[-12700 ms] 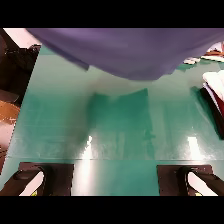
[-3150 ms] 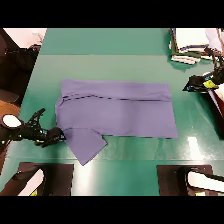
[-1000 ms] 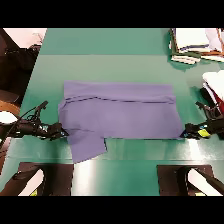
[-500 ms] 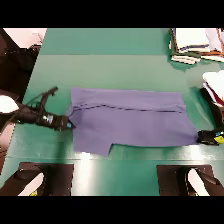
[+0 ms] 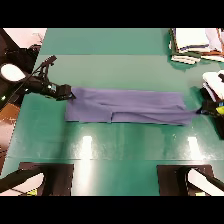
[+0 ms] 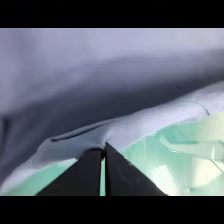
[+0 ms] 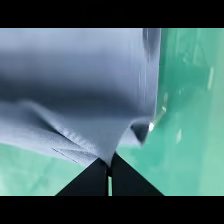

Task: Fold the shirts.

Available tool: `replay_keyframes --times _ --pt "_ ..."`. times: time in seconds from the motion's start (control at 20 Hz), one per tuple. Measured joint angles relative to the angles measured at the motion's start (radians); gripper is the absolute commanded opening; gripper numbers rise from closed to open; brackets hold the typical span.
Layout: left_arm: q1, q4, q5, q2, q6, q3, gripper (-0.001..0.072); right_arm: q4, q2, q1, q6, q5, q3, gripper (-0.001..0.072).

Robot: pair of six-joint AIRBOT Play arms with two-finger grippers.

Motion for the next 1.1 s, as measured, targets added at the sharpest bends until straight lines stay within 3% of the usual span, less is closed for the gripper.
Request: replay_keyframes --times 0.35,0.4,0.45,0.5,0.55,0.6,0.75,0.8,0.85,0.9,0.95,1.1 --pt "0.0 -0.012 0.198 -0.173 0.0 0.072 0.0031 0.045 -0.282 0.076 0.002 -0.078 0.208 0.0017" --pt "-0.001 -0.015 0.229 -0.182 -0.001 0.074 0.0063 0.047 -0.315 0.087 0.005 -0.095 0.231 0.0018" --pt "-0.001 -0.021 0.257 -0.188 0.0 0.076 0.0357 0.05 -0.346 0.096 0.014 -0.116 0.255 0.0021" --pt "0.0 -0.027 0.282 -0.192 -0.001 0.078 0.0691 0.053 -0.374 0.102 0.025 -0.138 0.28 0.0109" --pt "0.0 -0.035 0.3 -0.195 -0.002 0.079 0.072 0.059 -0.397 0.105 0.032 -0.157 0.304 0.0406" --pt "0.0 -0.042 0.312 -0.197 -0.003 0.079 0.072 0.071 -0.418 0.105 0.039 -0.172 0.33 0.0576" --pt "-0.001 -0.057 0.32 -0.194 -0.004 0.087 0.072 0.131 -0.454 0.075 0.037 -0.176 0.397 0.0579" --pt "-0.001 -0.062 0.305 -0.19 -0.004 0.093 0.0579 0.15 -0.46 0.056 0.024 -0.152 0.414 0.0572" --pt "0.0 -0.066 0.28 -0.188 -0.004 0.099 0.0288 0.165 -0.464 0.037 0.009 -0.119 0.422 0.0571" --pt "-0.001 -0.068 0.244 -0.187 -0.004 0.103 0.0078 0.175 -0.468 0.012 -0.008 -0.076 0.422 0.0571" --pt "-0.002 -0.073 0.213 -0.185 -0.002 0.107 0.003 0.18 -0.47 -0.013 -0.024 -0.049 0.414 0.0571" --pt "-0.016 -0.079 0.141 -0.183 0.027 0.113 0.003 0.197 -0.475 -0.09 -0.062 0.005 0.344 0.0583"
